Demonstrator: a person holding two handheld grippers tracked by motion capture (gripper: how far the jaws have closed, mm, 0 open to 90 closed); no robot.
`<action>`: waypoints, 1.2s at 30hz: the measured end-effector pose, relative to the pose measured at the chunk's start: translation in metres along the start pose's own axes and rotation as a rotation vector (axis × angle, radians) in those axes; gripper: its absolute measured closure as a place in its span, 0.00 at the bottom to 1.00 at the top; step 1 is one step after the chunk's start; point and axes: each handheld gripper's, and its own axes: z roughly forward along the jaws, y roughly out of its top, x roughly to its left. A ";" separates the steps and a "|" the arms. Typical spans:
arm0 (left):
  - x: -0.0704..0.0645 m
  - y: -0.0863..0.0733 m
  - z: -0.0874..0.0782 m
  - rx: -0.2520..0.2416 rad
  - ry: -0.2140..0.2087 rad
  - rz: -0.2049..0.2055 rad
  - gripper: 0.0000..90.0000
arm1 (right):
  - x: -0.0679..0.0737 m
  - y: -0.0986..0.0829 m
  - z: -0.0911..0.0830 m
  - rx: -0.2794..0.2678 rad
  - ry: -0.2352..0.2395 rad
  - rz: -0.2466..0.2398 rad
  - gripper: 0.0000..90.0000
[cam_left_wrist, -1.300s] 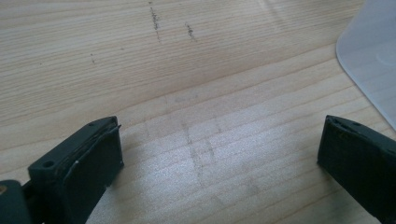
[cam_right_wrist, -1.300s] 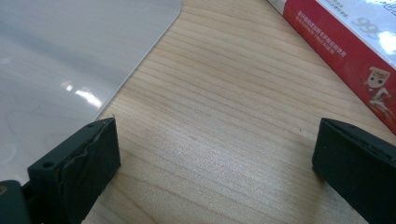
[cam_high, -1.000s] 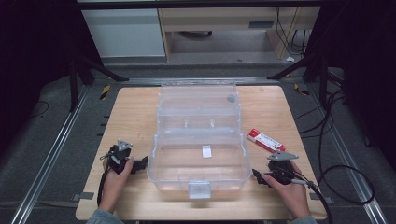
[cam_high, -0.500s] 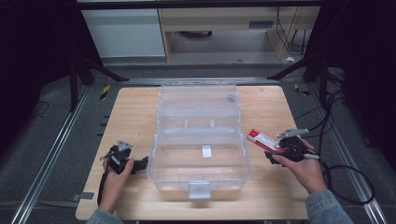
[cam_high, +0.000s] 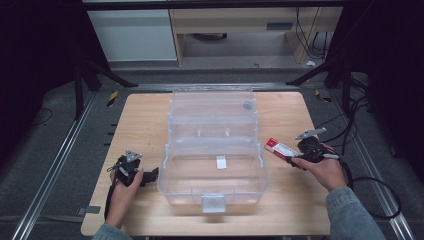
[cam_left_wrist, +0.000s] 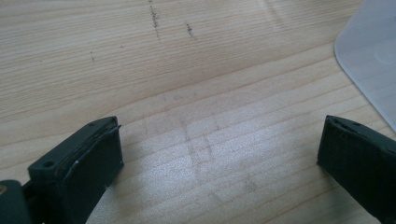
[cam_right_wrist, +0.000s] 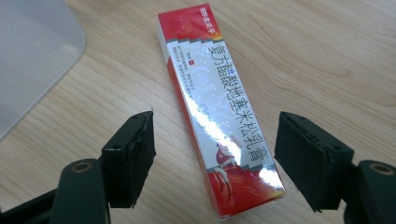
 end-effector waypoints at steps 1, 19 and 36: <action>0.000 0.000 0.000 0.000 0.000 0.000 0.00 | 0.001 0.000 0.004 0.010 0.003 -0.003 0.30; 0.000 0.000 0.000 0.000 -0.002 0.002 0.00 | -0.004 0.011 0.025 0.060 0.006 -0.006 0.40; 0.000 0.001 0.000 0.000 -0.004 0.006 0.00 | 0.004 0.005 0.022 0.101 0.011 -0.014 0.50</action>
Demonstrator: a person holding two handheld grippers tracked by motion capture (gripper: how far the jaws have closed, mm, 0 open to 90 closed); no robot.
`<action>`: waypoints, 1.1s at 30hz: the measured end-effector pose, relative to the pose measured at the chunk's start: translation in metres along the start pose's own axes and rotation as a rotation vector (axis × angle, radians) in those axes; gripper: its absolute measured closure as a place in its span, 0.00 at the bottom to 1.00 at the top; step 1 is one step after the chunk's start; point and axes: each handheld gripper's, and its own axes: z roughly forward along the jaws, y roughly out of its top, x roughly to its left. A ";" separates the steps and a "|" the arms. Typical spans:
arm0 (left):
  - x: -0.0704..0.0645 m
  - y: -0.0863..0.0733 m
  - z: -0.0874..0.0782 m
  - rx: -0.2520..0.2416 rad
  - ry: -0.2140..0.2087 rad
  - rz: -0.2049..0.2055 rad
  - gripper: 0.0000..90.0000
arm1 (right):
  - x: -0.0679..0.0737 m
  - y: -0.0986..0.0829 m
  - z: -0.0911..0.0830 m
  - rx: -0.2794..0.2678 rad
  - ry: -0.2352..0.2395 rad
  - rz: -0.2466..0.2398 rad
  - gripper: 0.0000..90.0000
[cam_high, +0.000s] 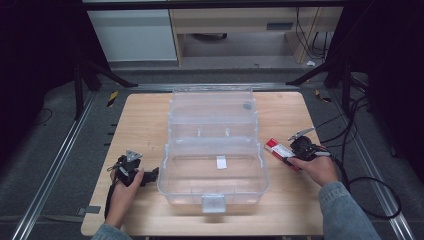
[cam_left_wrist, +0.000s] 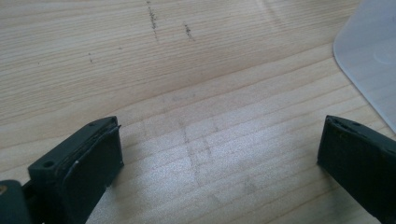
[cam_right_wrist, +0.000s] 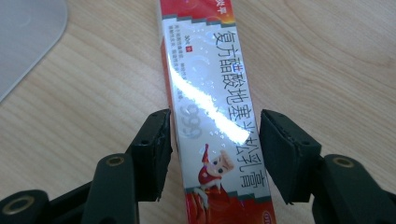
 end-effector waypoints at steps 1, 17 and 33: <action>0.000 0.000 0.000 0.000 0.000 0.000 0.00 | 0.005 -0.002 -0.003 0.000 0.012 -0.001 0.50; 0.000 0.000 0.000 0.000 -0.001 0.001 0.00 | 0.021 -0.015 -0.014 0.012 -0.034 -0.022 0.56; 0.000 0.001 0.001 -0.001 -0.001 0.001 0.00 | 0.054 -0.032 -0.040 -0.022 0.008 0.005 0.48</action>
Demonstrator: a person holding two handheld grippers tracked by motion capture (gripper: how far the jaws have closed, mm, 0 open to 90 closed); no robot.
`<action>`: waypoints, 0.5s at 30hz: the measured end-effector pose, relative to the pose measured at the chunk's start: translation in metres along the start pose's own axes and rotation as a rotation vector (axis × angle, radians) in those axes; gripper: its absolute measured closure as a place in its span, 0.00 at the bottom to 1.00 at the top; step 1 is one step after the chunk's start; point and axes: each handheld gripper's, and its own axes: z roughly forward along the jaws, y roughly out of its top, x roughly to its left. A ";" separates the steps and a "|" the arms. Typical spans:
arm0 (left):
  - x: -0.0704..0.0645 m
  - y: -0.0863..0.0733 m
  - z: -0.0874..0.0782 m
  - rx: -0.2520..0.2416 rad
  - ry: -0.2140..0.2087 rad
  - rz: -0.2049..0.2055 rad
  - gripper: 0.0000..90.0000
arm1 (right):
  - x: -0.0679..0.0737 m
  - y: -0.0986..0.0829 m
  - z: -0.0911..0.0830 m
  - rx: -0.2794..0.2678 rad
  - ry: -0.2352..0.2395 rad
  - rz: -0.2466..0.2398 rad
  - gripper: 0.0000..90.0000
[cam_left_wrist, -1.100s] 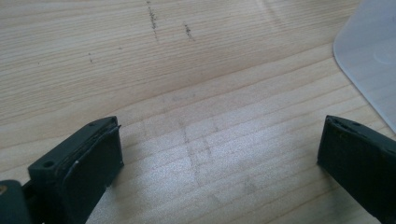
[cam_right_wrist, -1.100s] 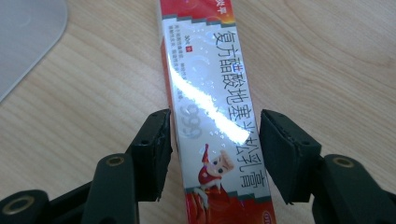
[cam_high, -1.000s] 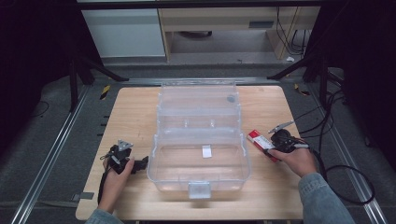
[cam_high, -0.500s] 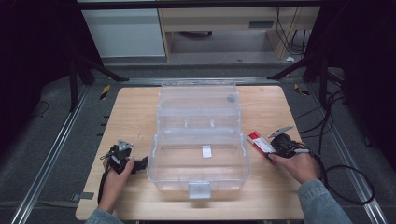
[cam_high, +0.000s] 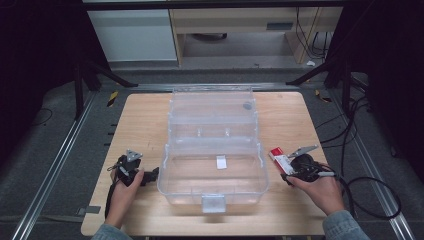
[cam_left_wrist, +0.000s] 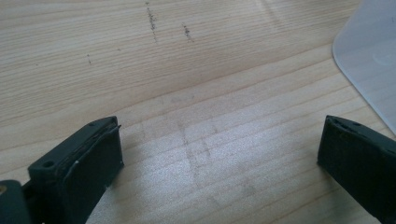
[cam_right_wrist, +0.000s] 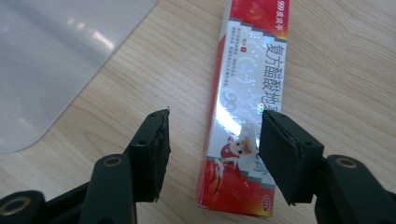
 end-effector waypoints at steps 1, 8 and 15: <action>0.000 0.000 0.000 0.000 -0.001 0.000 0.00 | 0.000 -0.001 -0.001 -0.007 -0.002 -0.002 0.48; 0.000 0.000 0.000 0.000 -0.002 0.001 0.00 | -0.011 -0.006 -0.004 0.013 -0.025 0.017 0.48; 0.000 0.000 0.000 0.000 -0.002 0.001 0.00 | -0.017 -0.005 0.003 0.055 -0.004 0.037 0.48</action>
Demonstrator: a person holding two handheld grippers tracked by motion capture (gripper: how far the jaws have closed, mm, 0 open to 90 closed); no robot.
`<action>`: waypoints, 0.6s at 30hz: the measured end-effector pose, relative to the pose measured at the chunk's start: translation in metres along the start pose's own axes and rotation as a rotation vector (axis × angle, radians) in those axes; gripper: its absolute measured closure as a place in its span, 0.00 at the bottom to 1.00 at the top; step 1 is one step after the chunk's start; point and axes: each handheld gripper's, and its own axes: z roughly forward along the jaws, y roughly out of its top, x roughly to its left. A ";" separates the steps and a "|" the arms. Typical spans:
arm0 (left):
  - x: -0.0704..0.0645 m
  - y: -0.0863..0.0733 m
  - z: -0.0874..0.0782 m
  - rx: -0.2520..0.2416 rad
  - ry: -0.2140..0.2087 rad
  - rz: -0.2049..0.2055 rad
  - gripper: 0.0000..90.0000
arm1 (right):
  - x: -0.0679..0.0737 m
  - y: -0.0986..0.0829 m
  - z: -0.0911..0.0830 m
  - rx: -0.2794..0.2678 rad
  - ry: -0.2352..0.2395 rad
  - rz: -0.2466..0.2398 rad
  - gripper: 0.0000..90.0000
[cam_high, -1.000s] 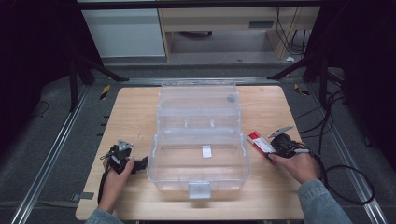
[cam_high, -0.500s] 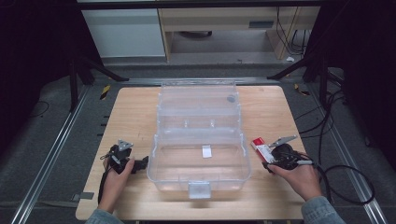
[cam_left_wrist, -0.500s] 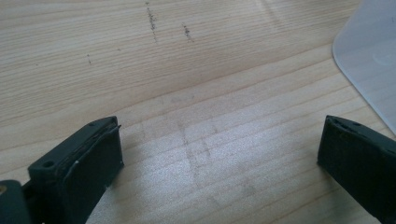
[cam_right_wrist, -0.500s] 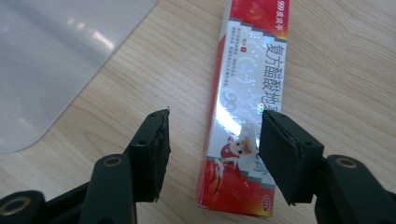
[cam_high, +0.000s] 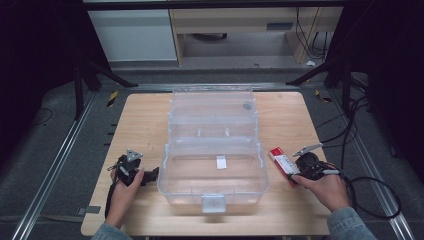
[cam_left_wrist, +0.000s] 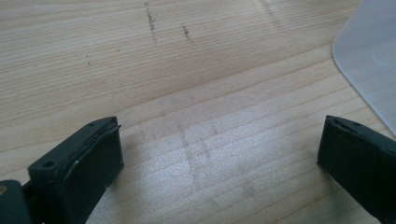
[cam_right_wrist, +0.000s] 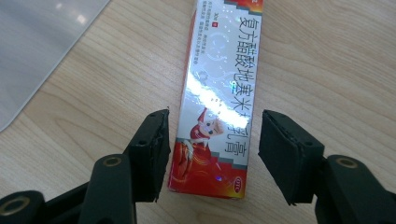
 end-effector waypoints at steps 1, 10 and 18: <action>0.000 0.000 0.000 0.000 0.000 0.000 0.00 | 0.000 0.001 0.003 0.014 0.002 0.003 0.49; 0.000 0.000 0.000 0.000 -0.001 0.002 0.00 | -0.002 0.001 0.012 0.071 0.013 0.026 0.51; 0.000 0.000 0.000 0.000 -0.001 0.003 0.00 | -0.002 -0.001 0.013 0.089 0.019 0.036 0.53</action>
